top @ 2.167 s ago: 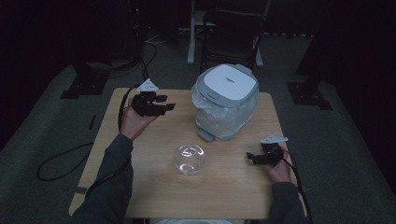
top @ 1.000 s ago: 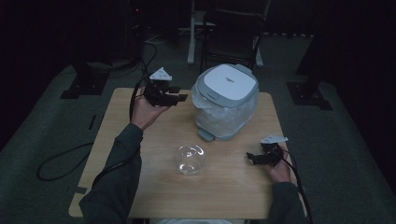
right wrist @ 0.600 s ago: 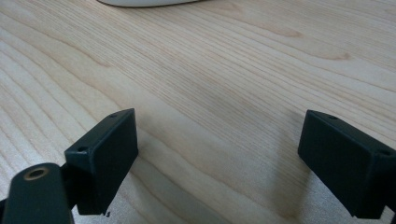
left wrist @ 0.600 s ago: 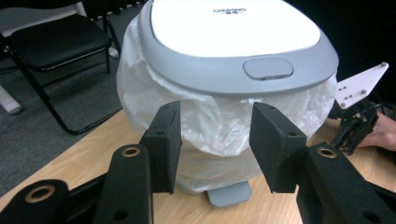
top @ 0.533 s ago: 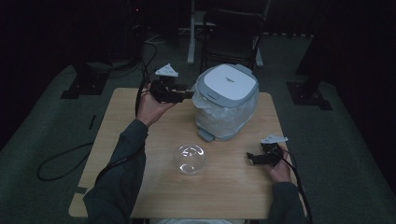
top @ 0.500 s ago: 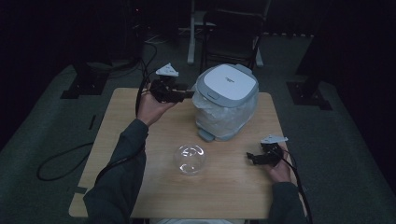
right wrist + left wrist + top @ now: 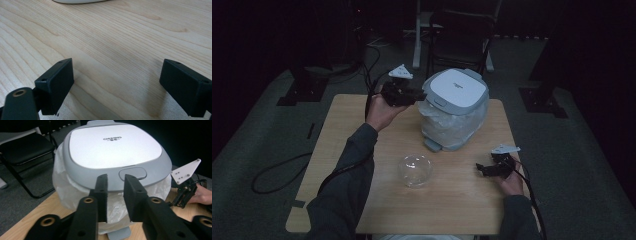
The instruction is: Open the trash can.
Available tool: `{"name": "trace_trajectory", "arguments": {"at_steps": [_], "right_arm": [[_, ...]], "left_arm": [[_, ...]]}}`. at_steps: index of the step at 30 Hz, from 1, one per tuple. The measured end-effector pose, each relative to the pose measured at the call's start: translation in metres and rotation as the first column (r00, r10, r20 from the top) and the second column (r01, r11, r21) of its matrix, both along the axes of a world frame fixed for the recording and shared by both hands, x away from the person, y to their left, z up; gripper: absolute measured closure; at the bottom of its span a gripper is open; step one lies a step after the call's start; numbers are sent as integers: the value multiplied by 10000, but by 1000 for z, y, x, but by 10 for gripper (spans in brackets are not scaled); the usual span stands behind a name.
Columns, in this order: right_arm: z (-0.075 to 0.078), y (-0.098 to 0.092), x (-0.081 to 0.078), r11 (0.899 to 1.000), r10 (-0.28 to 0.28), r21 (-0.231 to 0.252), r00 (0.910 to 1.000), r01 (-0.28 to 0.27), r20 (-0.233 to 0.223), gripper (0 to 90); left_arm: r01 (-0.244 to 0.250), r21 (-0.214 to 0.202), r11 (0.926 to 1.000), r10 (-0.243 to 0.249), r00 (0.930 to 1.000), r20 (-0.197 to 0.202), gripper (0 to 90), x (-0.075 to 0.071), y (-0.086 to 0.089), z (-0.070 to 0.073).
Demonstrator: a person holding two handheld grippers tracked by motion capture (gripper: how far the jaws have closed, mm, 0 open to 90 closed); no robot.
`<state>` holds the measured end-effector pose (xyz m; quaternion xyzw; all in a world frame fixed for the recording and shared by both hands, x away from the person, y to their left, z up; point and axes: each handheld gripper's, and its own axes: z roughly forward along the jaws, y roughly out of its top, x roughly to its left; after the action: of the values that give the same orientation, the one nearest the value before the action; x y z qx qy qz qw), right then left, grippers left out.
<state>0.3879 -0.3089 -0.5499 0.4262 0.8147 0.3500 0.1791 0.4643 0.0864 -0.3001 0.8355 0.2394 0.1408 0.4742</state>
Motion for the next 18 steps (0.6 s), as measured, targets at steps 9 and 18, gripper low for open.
{"name": "trace_trajectory", "arguments": {"at_steps": [9, 18], "right_arm": [[0, 0, 0, 10000, 7, -2, 10000, -7, 2, 112], [0, 0, 0, 10000, 5, -1, 10000, -5, 0, 112]], "left_arm": [[-70, 8, 10000, 70, 10000, -56, 900, 2, -13, -1], [37, -12, 10000, -37, 9999, -100, 900, 2, -26, -3]]}}
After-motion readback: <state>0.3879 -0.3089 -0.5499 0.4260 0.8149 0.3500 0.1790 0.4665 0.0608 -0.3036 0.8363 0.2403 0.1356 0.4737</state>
